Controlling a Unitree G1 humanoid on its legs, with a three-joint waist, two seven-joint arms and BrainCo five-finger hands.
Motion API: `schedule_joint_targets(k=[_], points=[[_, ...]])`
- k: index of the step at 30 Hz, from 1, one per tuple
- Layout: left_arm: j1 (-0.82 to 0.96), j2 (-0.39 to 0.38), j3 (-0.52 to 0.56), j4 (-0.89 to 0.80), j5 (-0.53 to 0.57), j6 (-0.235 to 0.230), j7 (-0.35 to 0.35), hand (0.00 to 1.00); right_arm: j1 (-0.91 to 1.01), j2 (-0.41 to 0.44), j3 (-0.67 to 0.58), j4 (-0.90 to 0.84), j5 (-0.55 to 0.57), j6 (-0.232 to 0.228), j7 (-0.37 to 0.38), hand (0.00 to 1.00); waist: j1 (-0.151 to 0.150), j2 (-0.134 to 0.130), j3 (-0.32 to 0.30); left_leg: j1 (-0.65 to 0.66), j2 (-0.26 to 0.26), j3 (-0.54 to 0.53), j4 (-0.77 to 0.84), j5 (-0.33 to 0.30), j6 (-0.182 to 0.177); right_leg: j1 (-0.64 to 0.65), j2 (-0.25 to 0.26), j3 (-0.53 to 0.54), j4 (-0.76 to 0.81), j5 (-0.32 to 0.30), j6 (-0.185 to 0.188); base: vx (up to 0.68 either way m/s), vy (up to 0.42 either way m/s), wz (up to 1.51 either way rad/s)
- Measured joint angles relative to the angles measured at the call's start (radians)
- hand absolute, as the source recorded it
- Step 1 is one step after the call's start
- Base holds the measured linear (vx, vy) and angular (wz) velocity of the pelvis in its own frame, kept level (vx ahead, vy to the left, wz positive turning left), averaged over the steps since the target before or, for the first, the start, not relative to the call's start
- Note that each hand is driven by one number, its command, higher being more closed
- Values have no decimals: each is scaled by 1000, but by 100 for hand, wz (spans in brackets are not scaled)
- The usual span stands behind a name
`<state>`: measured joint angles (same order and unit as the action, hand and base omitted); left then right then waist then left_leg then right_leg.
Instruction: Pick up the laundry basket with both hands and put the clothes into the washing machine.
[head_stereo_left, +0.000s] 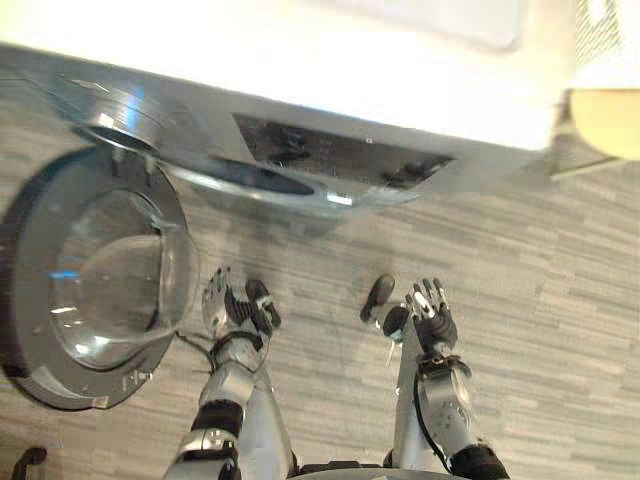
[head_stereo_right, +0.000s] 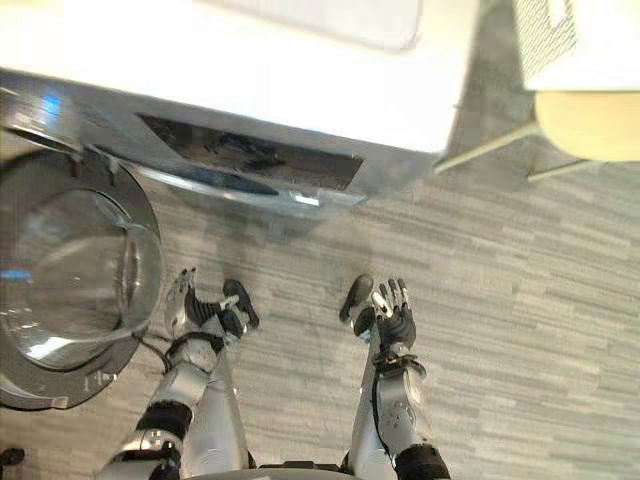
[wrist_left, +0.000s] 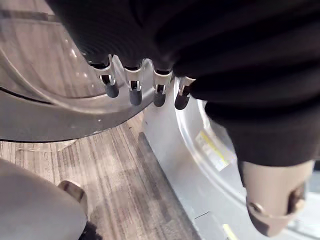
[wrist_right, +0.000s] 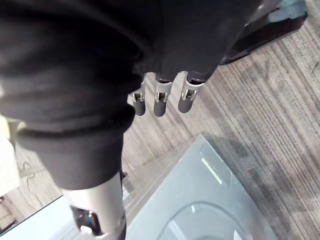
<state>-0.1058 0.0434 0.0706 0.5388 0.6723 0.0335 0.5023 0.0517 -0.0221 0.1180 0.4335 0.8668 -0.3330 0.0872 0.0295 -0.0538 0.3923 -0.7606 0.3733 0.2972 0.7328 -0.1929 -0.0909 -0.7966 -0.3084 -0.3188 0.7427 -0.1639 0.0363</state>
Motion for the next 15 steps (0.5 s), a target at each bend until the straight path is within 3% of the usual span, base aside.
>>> schedule_joint_targets(k=[2, 5, 8, 10, 12, 13, 14, 15], points=[[69, -12, -36, -54, -37, -32, -10, 0, 34, -9, 0, 27, -46, 18, -1, 0, 13, 8, -19, 93, -24, -3, -48, 6, -9, 96, -10, -16, -23, -9, 7, 56, -70, 38], [205, -43, -64, -147, -132, -98, -80, 0, 86, -26, 20, 82, -162, 56, -3, 0, 17, 25, -74, 275, -95, -38, -194, 48, -26, 312, -42, -94, -95, -28, 30, 110, -89, 68], [250, -61, -79, -195, -235, -121, -142, 0, 112, -29, 18, 119, -265, 75, -28, 0, 18, 28, -137, 381, -166, -104, -360, 133, -39, 450, -87, -196, -150, -38, 45, 114, -97, 98], [258, -53, -102, -199, -296, -131, -178, 0, 99, -34, 12, 188, -335, 88, -43, 0, 43, 21, -177, 433, -186, -127, -422, 166, -54, 506, -110, -235, -189, -21, 37, 118, -122, 51], [263, -55, -113, -207, -333, -144, -199, 0, 81, -45, -17, 246, -395, 100, -44, 0, 40, 38, -191, 418, -183, -228, -282, 134, -53, 535, -113, -249, -211, 2, 33, 81, -30, 2], [270, -64, -120, -207, -361, -156, -214, 0, 73, -61, -39, 296, -432, 109, -44, 0, 41, 49, -199, 429, -162, -294, -151, 79, -85, 552, -114, -234, -217, 18, 43, 42, 90, -31], [284, -70, -122, -209, -393, -164, -233, 0, 73, -75, -57, 327, -453, 119, -48, 0, 36, 56, -210, 454, -142, -336, -98, 56, -112, 561, -112, -214, -221, 31, 58, 21, 238, -55], [304, -74, -134, -212, -426, -169, -251, 0, 79, -94, -86, 351, -477, 126, -60, 0, 23, 80, -232, 503, -147, -400, -109, 2, -160, 561, -115, -180, -228, 53, 81, 3, 311, -49]])
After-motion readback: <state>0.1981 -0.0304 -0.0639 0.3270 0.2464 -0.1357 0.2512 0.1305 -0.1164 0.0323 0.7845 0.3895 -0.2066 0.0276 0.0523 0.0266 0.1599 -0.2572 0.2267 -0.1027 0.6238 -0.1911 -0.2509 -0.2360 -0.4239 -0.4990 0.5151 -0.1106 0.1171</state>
